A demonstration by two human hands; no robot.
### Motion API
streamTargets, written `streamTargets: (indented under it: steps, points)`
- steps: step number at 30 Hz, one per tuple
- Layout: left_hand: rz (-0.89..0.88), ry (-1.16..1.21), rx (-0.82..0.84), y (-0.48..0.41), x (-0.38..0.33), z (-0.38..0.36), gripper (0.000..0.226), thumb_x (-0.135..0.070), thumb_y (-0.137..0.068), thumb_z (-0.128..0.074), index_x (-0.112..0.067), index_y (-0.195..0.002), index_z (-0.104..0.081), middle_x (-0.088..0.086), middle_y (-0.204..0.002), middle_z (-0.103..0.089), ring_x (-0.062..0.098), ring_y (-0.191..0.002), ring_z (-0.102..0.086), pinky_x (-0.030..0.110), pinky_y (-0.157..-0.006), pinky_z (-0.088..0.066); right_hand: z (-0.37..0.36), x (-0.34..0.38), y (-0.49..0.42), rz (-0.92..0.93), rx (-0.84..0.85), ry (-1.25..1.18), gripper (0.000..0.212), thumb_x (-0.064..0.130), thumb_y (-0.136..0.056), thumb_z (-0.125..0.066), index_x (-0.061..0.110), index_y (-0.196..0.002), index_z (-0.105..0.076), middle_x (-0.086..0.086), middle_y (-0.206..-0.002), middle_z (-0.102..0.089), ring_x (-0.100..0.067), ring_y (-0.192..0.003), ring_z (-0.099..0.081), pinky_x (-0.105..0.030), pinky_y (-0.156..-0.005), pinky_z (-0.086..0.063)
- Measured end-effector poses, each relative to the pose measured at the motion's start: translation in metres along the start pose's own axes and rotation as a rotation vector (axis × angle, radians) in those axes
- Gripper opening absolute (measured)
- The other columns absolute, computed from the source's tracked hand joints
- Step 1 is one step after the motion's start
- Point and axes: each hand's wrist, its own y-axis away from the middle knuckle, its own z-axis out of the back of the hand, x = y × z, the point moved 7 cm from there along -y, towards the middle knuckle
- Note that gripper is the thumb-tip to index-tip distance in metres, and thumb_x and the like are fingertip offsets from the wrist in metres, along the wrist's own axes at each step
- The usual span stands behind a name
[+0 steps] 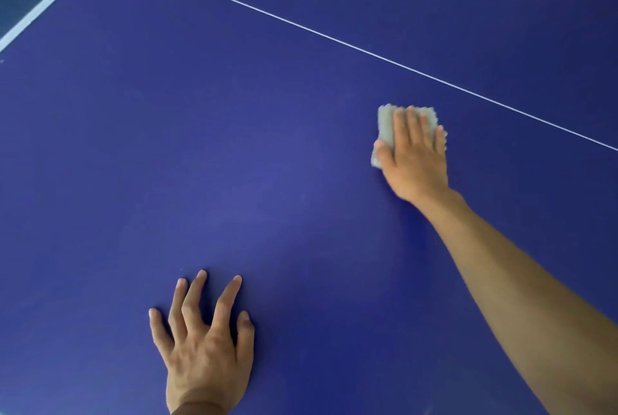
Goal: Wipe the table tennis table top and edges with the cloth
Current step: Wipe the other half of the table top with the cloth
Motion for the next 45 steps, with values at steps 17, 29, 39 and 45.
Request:
streamTargets:
  steps: [17,29,39,45]
  points:
    - [-0.001,-0.015,0.084,-0.001,-0.002,-0.001,0.056,-0.045,-0.09,-0.04,-0.036,-0.145,-0.049,0.013,-0.158,-0.038,0.038,-0.152,-0.027,0.065,-0.123,-0.007,-0.015,0.026,0.047,0.212,0.074,0.063,0.075,0.055,-0.103,-0.008,0.015,-0.167,-0.01,-0.005,-0.174,-0.011,-0.028,-0.161,-0.006,-0.059,-0.128,-0.007]
    - [0.0,-0.017,0.098,-0.001,0.001,-0.002,0.055,-0.045,-0.09,-0.042,-0.034,-0.143,-0.054,0.012,-0.157,-0.04,0.037,-0.152,-0.028,0.065,-0.124,-0.008,-0.006,0.142,-0.027,0.315,-0.016,0.065,0.059,0.042,-0.106,-0.034,0.02,-0.16,-0.026,-0.007,-0.165,-0.029,-0.033,-0.156,-0.021,-0.058,-0.125,-0.014]
    - [0.012,-0.002,0.101,-0.001,0.0,0.0,0.055,-0.046,-0.091,-0.041,-0.033,-0.143,-0.056,0.013,-0.156,-0.04,0.037,-0.152,-0.027,0.067,-0.123,-0.009,-0.02,0.126,0.042,0.534,-0.039,0.137,0.055,0.036,-0.105,-0.03,0.016,-0.156,-0.032,-0.011,-0.155,-0.042,-0.041,-0.147,-0.036,-0.062,-0.117,-0.028]
    - [-0.026,-0.042,0.088,0.003,0.003,-0.006,0.056,-0.046,-0.092,-0.042,-0.034,-0.145,-0.05,0.013,-0.16,-0.036,0.038,-0.152,-0.027,0.068,-0.123,-0.008,0.012,0.043,-0.109,-0.297,0.017,-0.02,0.067,0.047,-0.11,-0.013,0.013,-0.167,-0.001,-0.012,-0.175,-0.001,-0.03,-0.161,0.003,-0.061,-0.127,0.001]
